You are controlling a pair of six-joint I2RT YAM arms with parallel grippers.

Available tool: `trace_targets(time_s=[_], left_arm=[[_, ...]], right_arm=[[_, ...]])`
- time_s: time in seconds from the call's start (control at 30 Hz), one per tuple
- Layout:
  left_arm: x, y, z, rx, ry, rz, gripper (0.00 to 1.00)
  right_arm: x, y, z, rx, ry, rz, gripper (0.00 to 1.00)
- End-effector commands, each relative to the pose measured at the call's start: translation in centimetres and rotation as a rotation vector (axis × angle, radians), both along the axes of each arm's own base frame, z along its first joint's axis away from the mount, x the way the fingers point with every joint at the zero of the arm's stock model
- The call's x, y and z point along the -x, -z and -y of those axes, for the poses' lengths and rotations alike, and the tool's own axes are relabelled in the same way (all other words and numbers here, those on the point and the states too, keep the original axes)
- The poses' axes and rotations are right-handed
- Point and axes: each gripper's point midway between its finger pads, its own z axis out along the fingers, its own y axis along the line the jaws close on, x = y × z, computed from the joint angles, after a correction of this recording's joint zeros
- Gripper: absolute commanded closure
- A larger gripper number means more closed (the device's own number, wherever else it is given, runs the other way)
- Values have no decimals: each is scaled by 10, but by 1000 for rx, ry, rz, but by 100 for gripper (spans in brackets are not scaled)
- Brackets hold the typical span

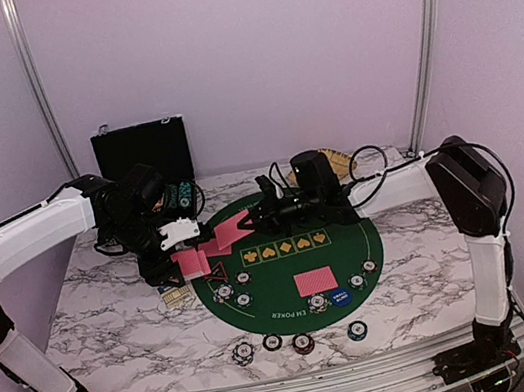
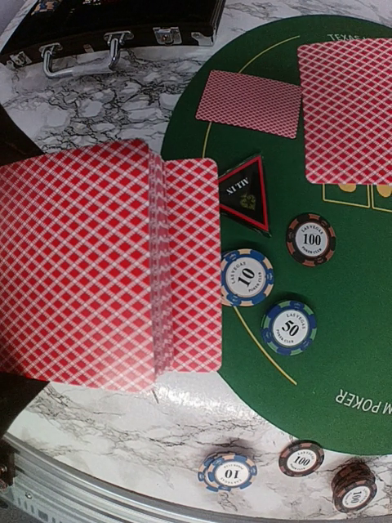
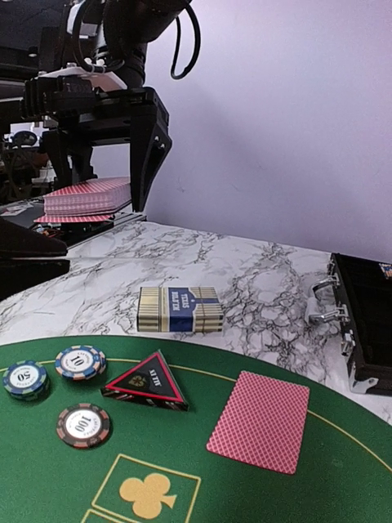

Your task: Distribute texas hold em gaming equipment

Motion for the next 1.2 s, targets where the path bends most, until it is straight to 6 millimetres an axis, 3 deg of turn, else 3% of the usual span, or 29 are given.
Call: trace_targets(time_s=[0.0, 0.57, 0.83, 0.97, 1.17], left_arm=[[4, -8, -1, 14, 0, 14, 100], [6, -7, 4, 39, -6, -11, 100], [5, -8, 4, 36, -7, -8, 100], [5, -7, 4, 36, -7, -10, 100], [5, -8, 2, 31, -7, -4, 100]], right_arm=[[-22, 4, -7, 18, 0, 33, 100], [-97, 74, -66, 66, 81, 56, 100], [-109, 110, -79, 128, 114, 54, 100], [-110, 118, -76, 190, 124, 71, 90], [-108, 119, -72, 304, 111, 125, 58]])
